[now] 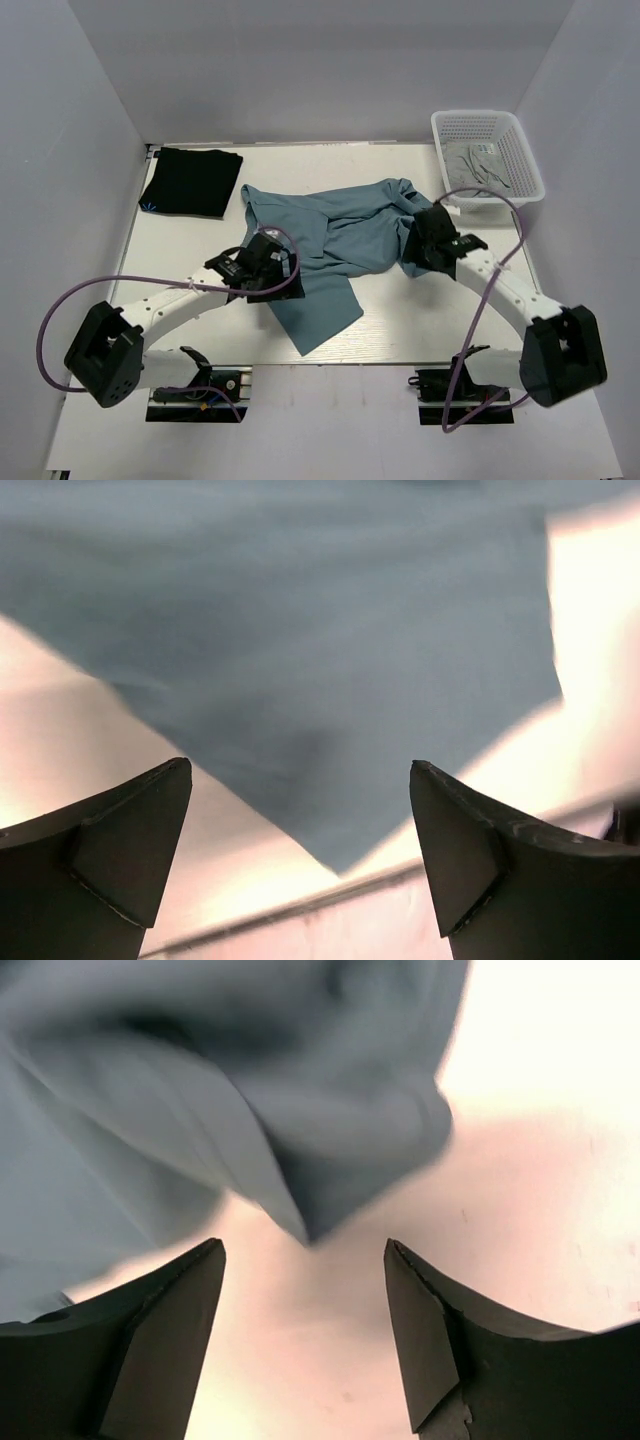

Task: Fold and stack the t-shirts
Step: Flatten out the tshirt

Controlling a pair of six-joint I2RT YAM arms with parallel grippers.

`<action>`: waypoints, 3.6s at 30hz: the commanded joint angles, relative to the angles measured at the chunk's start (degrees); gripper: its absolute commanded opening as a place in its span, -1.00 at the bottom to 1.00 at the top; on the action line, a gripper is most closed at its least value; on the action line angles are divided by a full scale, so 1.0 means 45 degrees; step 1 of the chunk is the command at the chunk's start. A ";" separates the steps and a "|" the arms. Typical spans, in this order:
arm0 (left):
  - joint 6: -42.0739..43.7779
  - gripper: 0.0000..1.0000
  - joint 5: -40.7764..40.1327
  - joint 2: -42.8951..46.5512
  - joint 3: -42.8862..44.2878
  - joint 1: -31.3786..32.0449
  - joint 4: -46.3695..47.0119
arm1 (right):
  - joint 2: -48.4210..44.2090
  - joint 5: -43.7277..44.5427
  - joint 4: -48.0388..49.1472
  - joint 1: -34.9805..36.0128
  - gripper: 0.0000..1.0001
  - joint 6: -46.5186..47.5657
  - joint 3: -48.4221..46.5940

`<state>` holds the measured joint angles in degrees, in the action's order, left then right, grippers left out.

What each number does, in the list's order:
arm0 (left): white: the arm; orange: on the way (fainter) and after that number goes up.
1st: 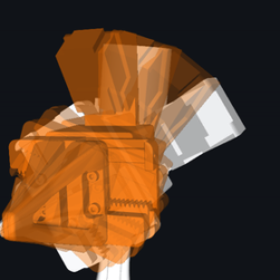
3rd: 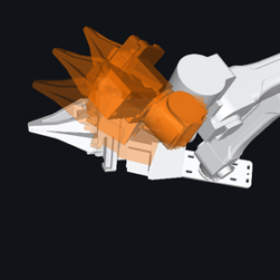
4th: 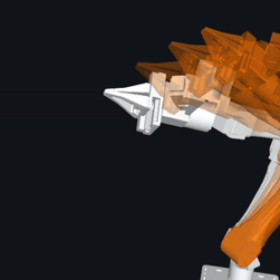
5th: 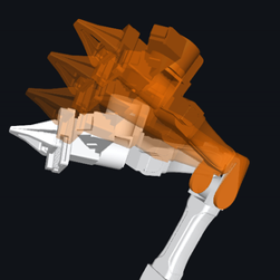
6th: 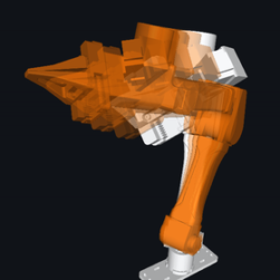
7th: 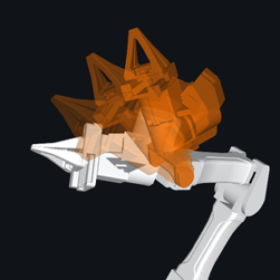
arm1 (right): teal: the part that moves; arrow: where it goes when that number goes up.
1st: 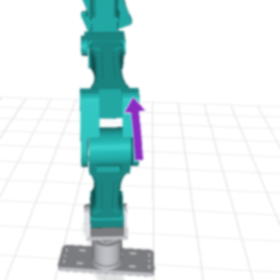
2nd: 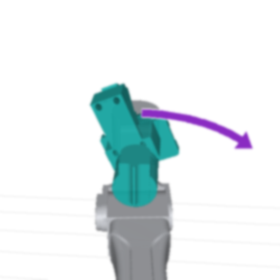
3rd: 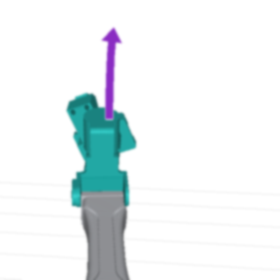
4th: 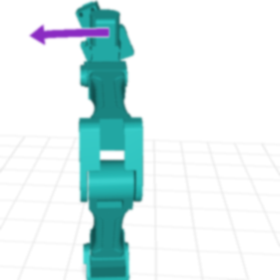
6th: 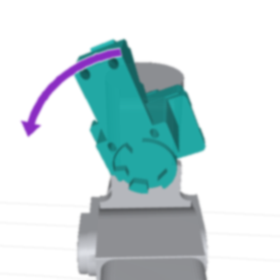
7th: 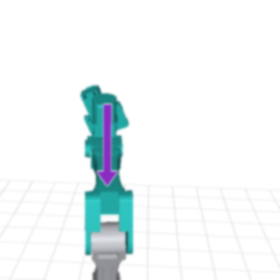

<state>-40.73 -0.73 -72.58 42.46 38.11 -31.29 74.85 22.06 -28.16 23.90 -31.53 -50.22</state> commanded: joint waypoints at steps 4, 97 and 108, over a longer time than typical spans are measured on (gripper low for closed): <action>0.0048 1.00 0.1979 -0.0451 -0.0665 0.1897 0.0176 | -0.1263 -0.1466 0.1761 0.0001 0.41 0.0600 0.2799; -0.3742 0.08 -0.1555 -0.1566 -0.2091 0.3582 -0.2344 | 0.4577 -0.2306 0.3270 -0.2635 0.35 0.4311 -0.2493; -0.3859 -1.00 -0.2142 -0.1821 -0.1954 0.3582 -0.2363 | 0.4891 -0.2091 0.2294 -0.2733 0.32 0.3530 -0.2397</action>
<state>-57.87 -4.43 -77.19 37.30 53.98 -44.34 96.99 12.29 -16.88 11.94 -14.59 -59.81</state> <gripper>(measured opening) 0.039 0.664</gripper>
